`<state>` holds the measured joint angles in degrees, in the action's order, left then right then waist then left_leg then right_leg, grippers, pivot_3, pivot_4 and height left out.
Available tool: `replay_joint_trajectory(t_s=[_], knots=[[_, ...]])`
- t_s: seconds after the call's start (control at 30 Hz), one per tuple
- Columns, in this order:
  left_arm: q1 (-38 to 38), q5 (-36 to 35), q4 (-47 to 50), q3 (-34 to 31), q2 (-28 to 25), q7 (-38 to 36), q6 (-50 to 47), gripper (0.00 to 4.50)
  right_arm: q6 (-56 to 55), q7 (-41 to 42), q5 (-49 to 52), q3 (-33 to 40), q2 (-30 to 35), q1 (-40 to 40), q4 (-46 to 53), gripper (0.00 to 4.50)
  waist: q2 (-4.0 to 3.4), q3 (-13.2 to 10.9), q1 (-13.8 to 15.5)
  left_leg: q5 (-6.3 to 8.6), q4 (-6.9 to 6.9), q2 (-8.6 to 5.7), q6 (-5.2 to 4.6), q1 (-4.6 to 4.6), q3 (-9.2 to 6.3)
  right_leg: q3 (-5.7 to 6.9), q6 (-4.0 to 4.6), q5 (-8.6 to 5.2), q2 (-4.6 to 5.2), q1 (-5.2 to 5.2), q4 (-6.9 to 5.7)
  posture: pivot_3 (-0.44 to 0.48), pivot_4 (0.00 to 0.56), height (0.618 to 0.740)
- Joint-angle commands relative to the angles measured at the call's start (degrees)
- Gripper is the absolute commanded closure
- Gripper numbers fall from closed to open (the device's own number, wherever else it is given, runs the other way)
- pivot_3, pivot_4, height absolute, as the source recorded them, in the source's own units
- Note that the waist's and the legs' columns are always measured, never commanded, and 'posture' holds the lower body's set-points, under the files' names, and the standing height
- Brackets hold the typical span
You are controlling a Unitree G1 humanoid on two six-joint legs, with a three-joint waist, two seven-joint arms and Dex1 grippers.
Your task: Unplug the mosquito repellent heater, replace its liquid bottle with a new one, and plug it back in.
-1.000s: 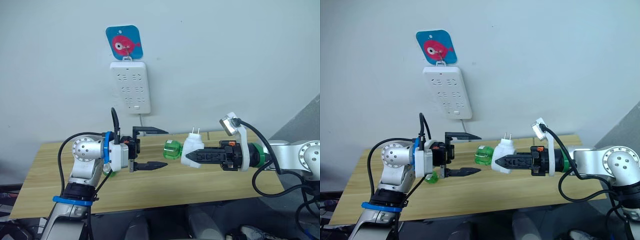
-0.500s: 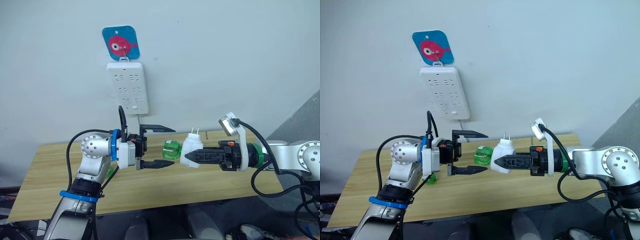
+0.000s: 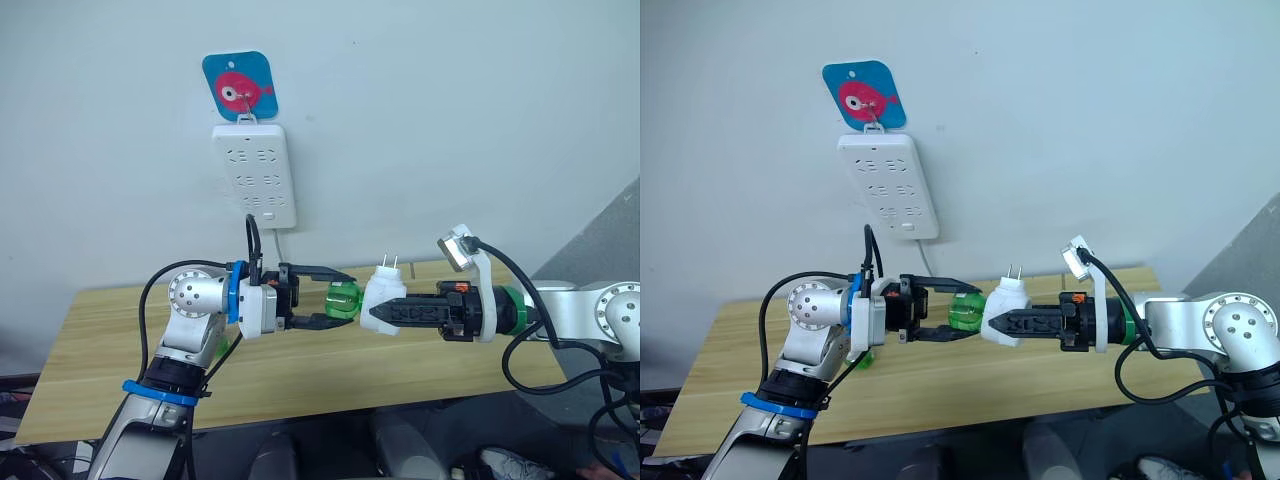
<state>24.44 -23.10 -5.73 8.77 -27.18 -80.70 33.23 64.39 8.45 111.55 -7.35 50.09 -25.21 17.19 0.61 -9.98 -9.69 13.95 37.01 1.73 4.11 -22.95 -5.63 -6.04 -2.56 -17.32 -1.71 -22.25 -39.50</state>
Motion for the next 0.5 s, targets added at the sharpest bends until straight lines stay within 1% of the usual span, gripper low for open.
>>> replay_joint_trajectory(t_s=[0.03, 0.13, 0.2, 0.27, 0.33, 0.4, 0.5], knots=[[0.70, -3.90, 7.72, 0.47, -3.01, 0.77, -9.09, 2.24, -0.09, 0.64, 1.45, 1.16, 0.31, -0.83, 1.89, 1.46, 0.00, 0.00, -0.02, 0.00, 0.00, 0.00, 0.00, 0.00, 0.00, 0.00, 0.00, 0.00, 0.00, 0.00, 0.00, -0.201, 0.123, 0.740], [0.28, -7.98, 15.51, 0.98, -10.18, 2.36, -28.29, 2.24, 0.46, 1.37, 1.42, 1.38, 1.27, -0.70, 2.56, 1.46, -0.01, 0.00, -0.13, 0.00, -0.01, 0.03, 0.00, -0.01, -0.06, 0.04, 0.00, 0.00, -0.03, -0.02, -0.02, -0.206, 0.127, 0.740], [2.13, -13.90, 20.84, 1.08, -15.74, 6.01, -46.42, 2.24, 1.10, 2.35, 0.73, 1.57, 1.91, -0.55, 3.23, 1.46, 0.00, -0.01, -0.32, 0.00, -0.03, 0.03, 0.00, 0.00, -0.06, 0.03, 0.00, -0.01, -0.03, -0.02, -0.05, -0.206, 0.127, 0.740], [5.44, -19.13, 22.97, 1.39, -19.44, 7.40, -60.06, 2.24, 1.35, 3.25, 0.24, 1.47, 2.20, -0.63, 3.60, 1.46, 0.02, -0.02, -0.22, 0.00, -0.02, 0.03, 0.00, 0.00, -0.12, 0.08, 0.00, -0.02, -0.03, -0.01, -0.06, -0.192, 0.130, 0.740], [9.91, -23.33, 22.49, 1.99, -21.60, 7.62, -71.80, 2.24, 1.90, 4.48, -1.10, 1.28, 2.25, -0.92, 4.33, 1.46, 0.03, -0.03, 0.02, 0.00, 0.00, 0.01, -0.01, -0.01, -0.18, 0.16, 0.00, -0.02, -0.03, 0.00, -0.06, -0.192, 0.130, 0.740], [12.59, -25.54, 21.80, 1.69, -21.64, 8.07, -78.01, 2.24, 2.43, 5.73, -2.58, 1.27, 2.21, -1.16, 5.00, 1.46, 0.03, -0.03, -0.04, -0.01, 0.00, 0.00, -0.01, 0.00, -0.18, 0.17, 0.00, -0.02, -0.04, 0.01, -0.06, -0.192, 0.130, 0.740], [14.13, -27.54, 21.44, 0.54, -21.19, 8.90, -83.62, 2.24, 2.40, 6.61, -3.65, 1.32, 2.06, -1.20, 5.23, 1.46, 0.03, -0.03, -0.07, -0.01, -0.05, 0.01, -0.01, 0.02, -0.14, 0.16, 0.00, -0.03, -0.04, -0.01, -0.02, -0.190, 0.130, 0.740]])
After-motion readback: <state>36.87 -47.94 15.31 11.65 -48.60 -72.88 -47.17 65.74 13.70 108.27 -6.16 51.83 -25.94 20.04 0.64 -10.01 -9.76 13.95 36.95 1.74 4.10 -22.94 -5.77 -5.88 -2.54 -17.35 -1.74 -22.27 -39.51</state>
